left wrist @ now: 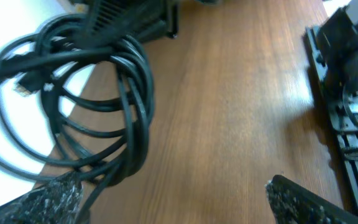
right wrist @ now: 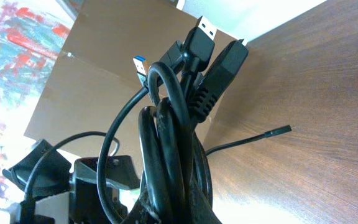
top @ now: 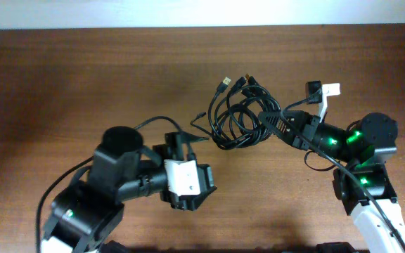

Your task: Untangle cables

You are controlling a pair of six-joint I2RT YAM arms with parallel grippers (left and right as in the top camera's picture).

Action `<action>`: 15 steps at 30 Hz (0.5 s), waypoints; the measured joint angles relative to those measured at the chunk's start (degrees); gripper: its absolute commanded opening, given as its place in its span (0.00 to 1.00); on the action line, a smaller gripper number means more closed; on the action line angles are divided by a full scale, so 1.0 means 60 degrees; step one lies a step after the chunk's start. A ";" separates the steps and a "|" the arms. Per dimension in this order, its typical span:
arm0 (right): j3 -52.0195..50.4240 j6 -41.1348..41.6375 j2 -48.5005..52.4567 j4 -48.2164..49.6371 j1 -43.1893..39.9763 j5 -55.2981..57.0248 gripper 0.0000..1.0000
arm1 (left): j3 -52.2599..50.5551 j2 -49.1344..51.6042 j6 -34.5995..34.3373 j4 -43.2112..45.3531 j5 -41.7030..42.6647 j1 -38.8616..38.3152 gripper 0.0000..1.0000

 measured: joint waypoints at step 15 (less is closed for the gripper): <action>0.0000 0.0004 0.0004 -0.0007 0.0000 -0.0321 0.04 | 0.0000 0.1796 0.0291 0.1519 -0.0790 -0.0648 0.71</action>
